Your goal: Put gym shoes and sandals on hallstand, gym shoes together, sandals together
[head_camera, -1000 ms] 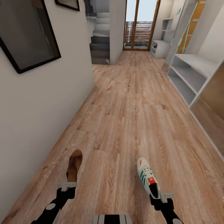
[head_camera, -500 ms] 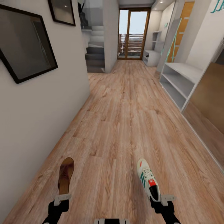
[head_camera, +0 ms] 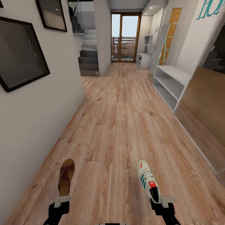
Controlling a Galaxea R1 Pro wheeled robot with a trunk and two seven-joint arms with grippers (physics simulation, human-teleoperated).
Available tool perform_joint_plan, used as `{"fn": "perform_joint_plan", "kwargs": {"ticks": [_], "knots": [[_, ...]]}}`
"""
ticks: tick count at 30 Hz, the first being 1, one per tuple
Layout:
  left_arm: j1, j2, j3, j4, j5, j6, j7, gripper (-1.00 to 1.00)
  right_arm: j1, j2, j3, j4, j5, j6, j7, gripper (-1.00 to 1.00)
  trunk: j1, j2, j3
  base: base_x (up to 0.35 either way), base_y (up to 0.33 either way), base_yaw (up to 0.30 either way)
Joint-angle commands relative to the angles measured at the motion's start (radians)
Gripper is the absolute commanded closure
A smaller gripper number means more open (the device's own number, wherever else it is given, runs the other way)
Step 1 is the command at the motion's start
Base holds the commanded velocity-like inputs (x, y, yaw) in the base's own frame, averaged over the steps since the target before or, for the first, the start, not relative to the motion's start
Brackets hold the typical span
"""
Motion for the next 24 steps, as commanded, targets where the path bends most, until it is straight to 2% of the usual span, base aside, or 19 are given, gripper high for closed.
{"fn": "perform_joint_plan", "kwargs": {"ticks": [1, 10, 19, 24], "knots": [[-0.001, -0.001, 0.008, 0.001, -0.007, -0.004, -0.007, 1.00, -0.001, 0.001, -0.008, 0.005, 0.010, -0.004, 0.001, 1.00, -0.004, 0.007, 0.003, 0.000, 0.000, -0.241], [0.001, -0.002, 0.008, 0.003, -0.007, -0.004, -0.007, 1.00, -0.001, 0.001, -0.008, 0.013, 0.010, -0.004, 0.001, 1.00, -0.039, 0.070, 0.040, 0.000, 0.000, -0.244], [0.019, -0.006, 0.007, -0.004, -0.007, -0.007, -0.009, 1.00, -0.001, 0.003, -0.008, 0.013, 0.010, -0.004, 0.001, 1.00, -0.039, 0.070, 0.048, 0.002, 0.000, -0.245], [0.025, -0.005, 0.008, 0.001, -0.007, -0.006, -0.009, 1.00, -0.001, 0.005, -0.006, 0.013, 0.013, -0.004, 0.004, 1.00, -0.039, 0.070, 0.050, 0.261, 0.000, -0.078]]}}
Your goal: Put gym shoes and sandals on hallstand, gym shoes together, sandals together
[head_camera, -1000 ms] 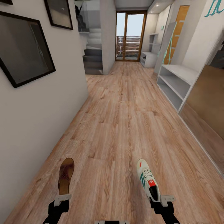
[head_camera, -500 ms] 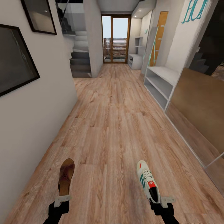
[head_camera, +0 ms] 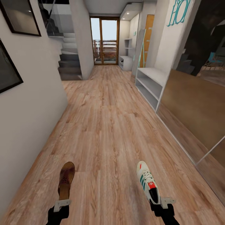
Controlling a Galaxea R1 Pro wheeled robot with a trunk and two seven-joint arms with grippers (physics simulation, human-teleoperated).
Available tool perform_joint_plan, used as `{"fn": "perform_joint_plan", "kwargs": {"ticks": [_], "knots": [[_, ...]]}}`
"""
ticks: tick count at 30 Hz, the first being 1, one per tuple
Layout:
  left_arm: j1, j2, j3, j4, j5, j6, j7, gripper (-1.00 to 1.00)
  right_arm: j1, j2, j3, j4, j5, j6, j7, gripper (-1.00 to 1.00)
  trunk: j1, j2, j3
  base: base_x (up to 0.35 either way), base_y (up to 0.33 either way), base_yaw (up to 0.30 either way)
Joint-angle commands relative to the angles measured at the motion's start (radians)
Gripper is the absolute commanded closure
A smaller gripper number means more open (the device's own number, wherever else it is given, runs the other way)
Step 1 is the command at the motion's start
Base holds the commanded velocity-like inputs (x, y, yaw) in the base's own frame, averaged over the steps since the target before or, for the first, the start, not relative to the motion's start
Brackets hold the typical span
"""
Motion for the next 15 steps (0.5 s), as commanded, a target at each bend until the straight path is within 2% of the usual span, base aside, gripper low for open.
{"fn": "perform_joint_plan", "kwargs": {"ticks": [1, 15], "knots": [[0.000, -0.001, 0.009, 0.000, -0.006, -0.003, -0.008, 1.00, -0.001, -0.001, -0.008, 0.001, 0.011, -0.003, 0.001, 1.00, 0.000, 0.000, -0.001, 0.334, 0.000, -0.005], [0.002, 0.002, 0.009, 0.026, -0.006, -0.004, -0.008, 1.00, -0.001, 0.001, -0.008, 0.016, 0.011, -0.003, 0.001, 1.00, 0.000, 0.000, 0.000, 0.338, 0.000, 0.000]]}}
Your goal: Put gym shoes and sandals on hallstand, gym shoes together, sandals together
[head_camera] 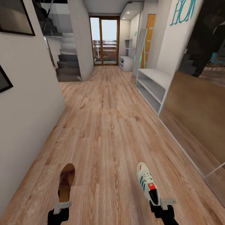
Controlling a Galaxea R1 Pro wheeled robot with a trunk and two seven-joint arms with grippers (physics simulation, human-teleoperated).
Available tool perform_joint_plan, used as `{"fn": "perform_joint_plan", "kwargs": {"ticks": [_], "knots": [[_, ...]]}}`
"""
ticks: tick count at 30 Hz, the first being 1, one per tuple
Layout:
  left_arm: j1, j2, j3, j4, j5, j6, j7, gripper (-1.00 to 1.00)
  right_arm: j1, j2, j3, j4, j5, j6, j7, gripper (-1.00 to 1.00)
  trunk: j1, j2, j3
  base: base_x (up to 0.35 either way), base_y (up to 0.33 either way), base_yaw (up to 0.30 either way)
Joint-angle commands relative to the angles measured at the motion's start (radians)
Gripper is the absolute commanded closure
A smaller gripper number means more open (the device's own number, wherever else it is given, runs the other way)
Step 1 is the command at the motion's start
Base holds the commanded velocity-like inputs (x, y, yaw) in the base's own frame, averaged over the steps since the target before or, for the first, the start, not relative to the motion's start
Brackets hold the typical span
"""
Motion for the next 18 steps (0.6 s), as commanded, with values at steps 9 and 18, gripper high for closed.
{"fn": "perform_joint_plan", "kwargs": {"ticks": [9, 18], "knots": [[0.000, -0.001, 0.009, 0.009, -0.005, -0.004, -0.008, 1.00, -0.001, 0.000, -0.008, 0.012, 0.010, -0.004, 0.003, 1.00, 0.000, 0.000, 0.011, 0.338, 0.000, 0.000], [-0.001, -0.001, 0.009, 0.021, -0.005, -0.059, -0.008, 1.00, -0.001, 0.000, -0.008, 0.017, 0.011, -0.004, 0.003, 1.00, 0.000, 0.000, 0.025, 0.339, 0.000, 0.000]]}}
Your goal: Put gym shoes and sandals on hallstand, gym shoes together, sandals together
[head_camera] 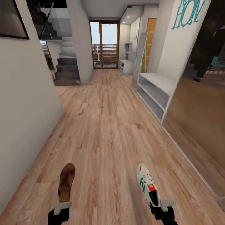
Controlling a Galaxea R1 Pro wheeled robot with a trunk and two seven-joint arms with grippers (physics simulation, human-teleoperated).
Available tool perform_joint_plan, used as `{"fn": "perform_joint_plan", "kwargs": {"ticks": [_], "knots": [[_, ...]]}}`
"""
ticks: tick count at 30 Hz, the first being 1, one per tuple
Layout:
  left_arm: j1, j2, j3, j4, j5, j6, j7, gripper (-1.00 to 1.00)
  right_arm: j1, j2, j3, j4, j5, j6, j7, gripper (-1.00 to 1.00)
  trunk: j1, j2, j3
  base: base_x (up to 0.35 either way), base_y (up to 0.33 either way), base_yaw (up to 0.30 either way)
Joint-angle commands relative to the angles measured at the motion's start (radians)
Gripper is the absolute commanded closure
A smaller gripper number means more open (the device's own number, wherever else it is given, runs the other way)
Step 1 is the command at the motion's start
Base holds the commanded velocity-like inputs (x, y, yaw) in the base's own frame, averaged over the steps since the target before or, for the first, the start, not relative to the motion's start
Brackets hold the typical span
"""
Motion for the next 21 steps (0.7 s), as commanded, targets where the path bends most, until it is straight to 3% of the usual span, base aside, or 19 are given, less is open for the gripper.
{"fn": "perform_joint_plan", "kwargs": {"ticks": [1, 21], "knots": [[-0.001, -0.001, 0.009, 0.003, -0.005, -0.006, -0.008, 1.00, -0.001, 0.000, -0.008, 0.001, 0.010, -0.004, 0.001, 1.00, 0.000, 0.000, 0.001, 0.339, 0.000, 0.000], [-0.001, 0.001, 0.009, 0.028, -0.005, -0.020, -0.006, 1.00, -0.001, 0.000, -0.008, 0.019, 0.009, -0.004, -0.002, 1.00, 0.000, 0.000, 0.024, 0.339, 0.000, 0.047]]}}
